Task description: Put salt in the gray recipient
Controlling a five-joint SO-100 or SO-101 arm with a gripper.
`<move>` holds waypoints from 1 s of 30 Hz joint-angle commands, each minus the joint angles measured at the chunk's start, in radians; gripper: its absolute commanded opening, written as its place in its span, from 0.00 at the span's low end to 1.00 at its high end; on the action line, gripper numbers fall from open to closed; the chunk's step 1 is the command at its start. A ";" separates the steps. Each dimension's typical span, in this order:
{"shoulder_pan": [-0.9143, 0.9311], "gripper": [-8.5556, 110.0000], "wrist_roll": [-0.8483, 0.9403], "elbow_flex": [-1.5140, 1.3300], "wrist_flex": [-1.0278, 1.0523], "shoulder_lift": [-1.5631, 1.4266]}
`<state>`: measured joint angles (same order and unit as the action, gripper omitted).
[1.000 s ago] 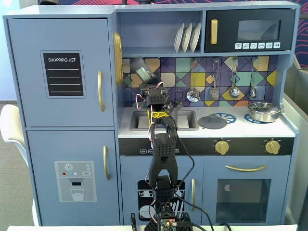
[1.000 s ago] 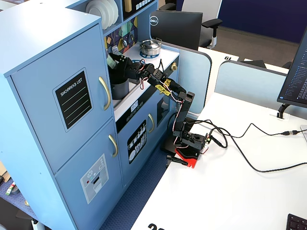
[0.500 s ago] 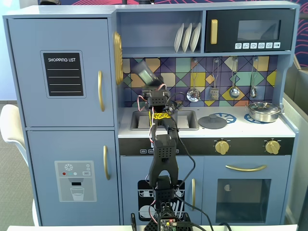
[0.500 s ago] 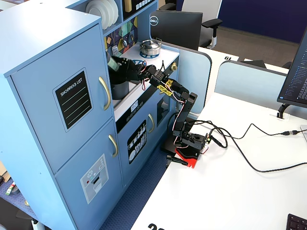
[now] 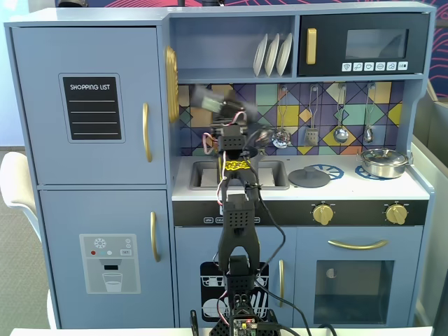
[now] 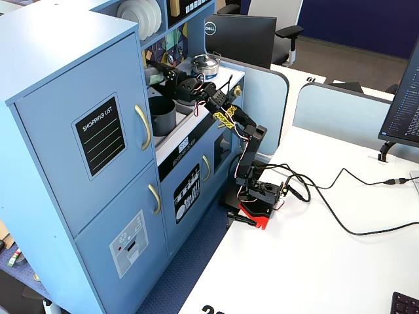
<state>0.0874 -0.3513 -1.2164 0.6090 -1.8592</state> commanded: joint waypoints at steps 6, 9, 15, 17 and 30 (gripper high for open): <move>0.443 0.07 1.057 -0.199 -0.161 -0.152; 0.598 0.07 1.384 -0.296 -0.382 -0.163; 0.746 0.07 1.692 -0.318 -0.718 -0.120; 0.765 0.07 1.744 -0.281 -0.673 -0.092; 0.796 0.07 1.865 -0.331 -0.615 0.031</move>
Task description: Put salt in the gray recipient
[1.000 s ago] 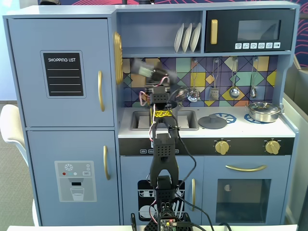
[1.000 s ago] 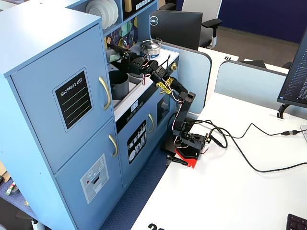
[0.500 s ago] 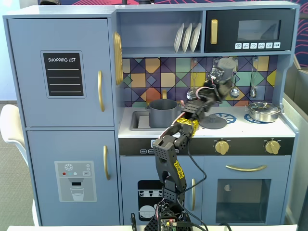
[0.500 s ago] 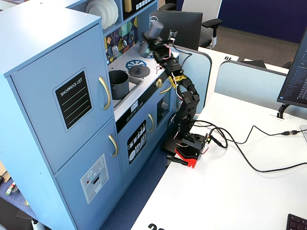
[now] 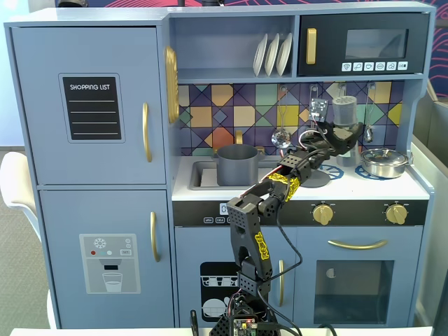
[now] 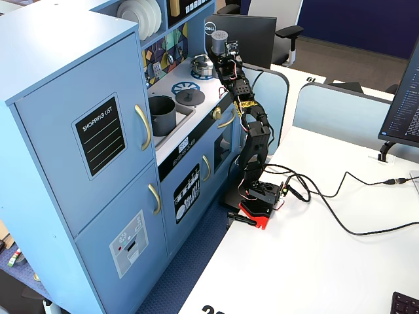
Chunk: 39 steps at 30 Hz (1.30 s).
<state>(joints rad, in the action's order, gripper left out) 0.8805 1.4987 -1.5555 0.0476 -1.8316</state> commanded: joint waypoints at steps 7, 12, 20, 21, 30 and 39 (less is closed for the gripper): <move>0.003 0.07 0.009 -0.049 -0.101 0.060; 0.008 0.07 0.006 -0.072 -0.141 0.097; 0.028 0.07 -0.008 -0.075 -0.187 0.160; 0.031 0.07 -0.014 -0.075 -0.193 0.166; 0.048 0.07 -0.038 -0.091 -0.184 0.181; 0.052 0.10 -0.048 -0.110 -0.170 0.181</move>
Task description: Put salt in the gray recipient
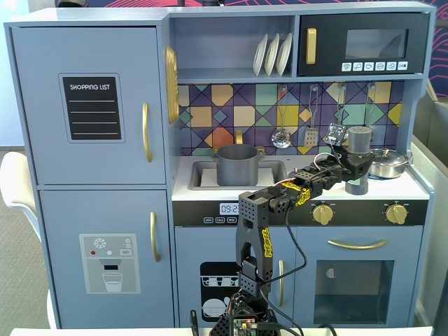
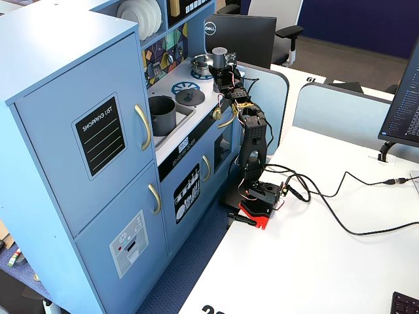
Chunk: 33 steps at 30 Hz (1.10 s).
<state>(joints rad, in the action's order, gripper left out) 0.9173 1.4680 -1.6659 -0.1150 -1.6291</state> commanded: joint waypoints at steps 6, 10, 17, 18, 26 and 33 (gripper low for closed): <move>0.026 0.29 -0.064 -0.006 0.032 -0.035; 0.029 0.41 -0.084 -0.006 0.035 -0.044; 0.026 0.48 -0.087 -0.003 0.041 -0.063; 0.026 0.49 -0.084 -0.003 0.043 -0.069; 0.061 0.47 -0.026 -0.064 0.227 -0.242; 0.086 0.40 -0.011 -0.345 0.561 -0.709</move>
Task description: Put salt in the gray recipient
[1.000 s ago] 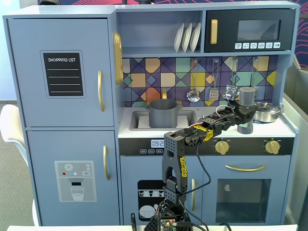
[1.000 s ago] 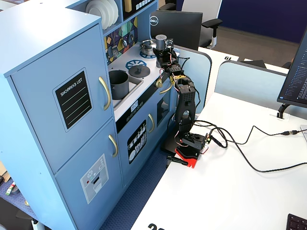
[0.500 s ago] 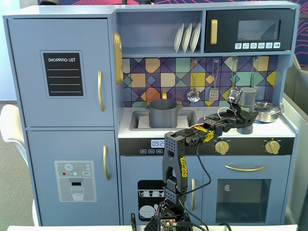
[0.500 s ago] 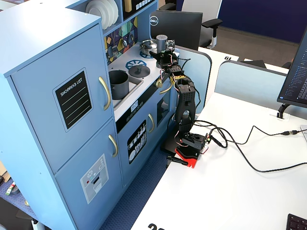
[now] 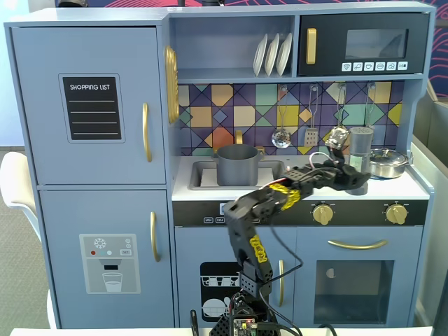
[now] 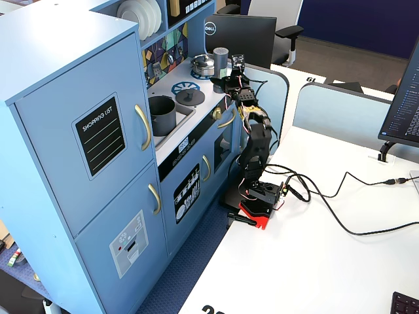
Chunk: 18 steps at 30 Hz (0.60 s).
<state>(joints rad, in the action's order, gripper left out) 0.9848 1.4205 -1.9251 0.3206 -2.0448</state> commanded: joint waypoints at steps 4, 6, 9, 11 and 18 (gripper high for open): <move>-0.091 0.14 0.225 -0.195 0.534 -0.566; -0.219 0.07 0.341 -0.249 0.715 -0.663; -0.446 0.07 0.206 -0.311 0.905 -0.784; -0.588 0.10 0.213 -0.368 1.025 -0.847; -0.861 0.07 0.106 -0.686 1.121 -1.085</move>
<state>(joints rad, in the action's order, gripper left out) 0.2178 1.5831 -2.4897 1.4205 -3.0327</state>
